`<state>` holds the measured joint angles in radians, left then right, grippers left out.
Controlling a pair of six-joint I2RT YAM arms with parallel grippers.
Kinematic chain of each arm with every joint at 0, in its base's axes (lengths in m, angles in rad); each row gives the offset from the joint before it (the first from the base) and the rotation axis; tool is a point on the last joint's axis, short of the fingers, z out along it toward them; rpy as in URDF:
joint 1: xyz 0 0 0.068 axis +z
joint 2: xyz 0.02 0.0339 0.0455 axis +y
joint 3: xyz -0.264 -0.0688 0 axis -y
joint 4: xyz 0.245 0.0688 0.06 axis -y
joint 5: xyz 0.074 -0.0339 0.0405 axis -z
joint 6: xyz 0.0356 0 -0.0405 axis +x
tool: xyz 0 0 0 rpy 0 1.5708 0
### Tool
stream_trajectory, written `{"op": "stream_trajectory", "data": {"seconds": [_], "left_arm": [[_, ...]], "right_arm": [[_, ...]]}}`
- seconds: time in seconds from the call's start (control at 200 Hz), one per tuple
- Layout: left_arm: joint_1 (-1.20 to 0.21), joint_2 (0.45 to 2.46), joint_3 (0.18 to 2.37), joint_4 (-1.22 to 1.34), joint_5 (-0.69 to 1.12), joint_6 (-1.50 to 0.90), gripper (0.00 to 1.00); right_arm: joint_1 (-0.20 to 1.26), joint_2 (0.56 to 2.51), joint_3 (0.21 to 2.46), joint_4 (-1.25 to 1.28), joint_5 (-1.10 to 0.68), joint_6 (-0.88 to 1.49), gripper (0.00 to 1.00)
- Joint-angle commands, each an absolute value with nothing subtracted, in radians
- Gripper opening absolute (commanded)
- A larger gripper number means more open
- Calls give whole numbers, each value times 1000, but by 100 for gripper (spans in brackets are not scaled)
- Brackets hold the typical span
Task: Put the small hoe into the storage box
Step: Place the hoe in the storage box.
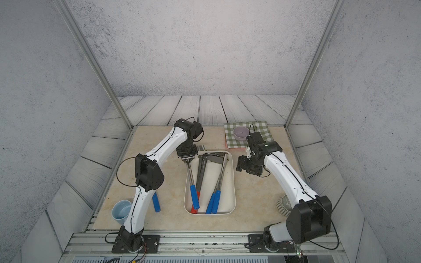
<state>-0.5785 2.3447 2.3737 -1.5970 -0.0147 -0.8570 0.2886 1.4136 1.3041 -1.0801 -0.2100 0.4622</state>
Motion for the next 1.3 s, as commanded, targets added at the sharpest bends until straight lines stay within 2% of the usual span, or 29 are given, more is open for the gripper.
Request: {"op": "stream_trajectory", "data": {"seconds": [0.0,0.46,0.826,1.296], "left_arm": [[-586,2354,2370,-1710,-19,-867,0],[-592,2396,2380,-1702,-23,-874,0],[-615,2474,2490,-1750,-21,-877,0],[-620,2493,2514,-1744,-1,-861,0]], "right_arm": [[283,1387,1296,-1087,-216,456,71],[278,1389,1281,-1075,-225,453,71],[277,1413,1255,-1048,-242,453,71],[276,1585,1241,-1004,-317,452,72]]}}
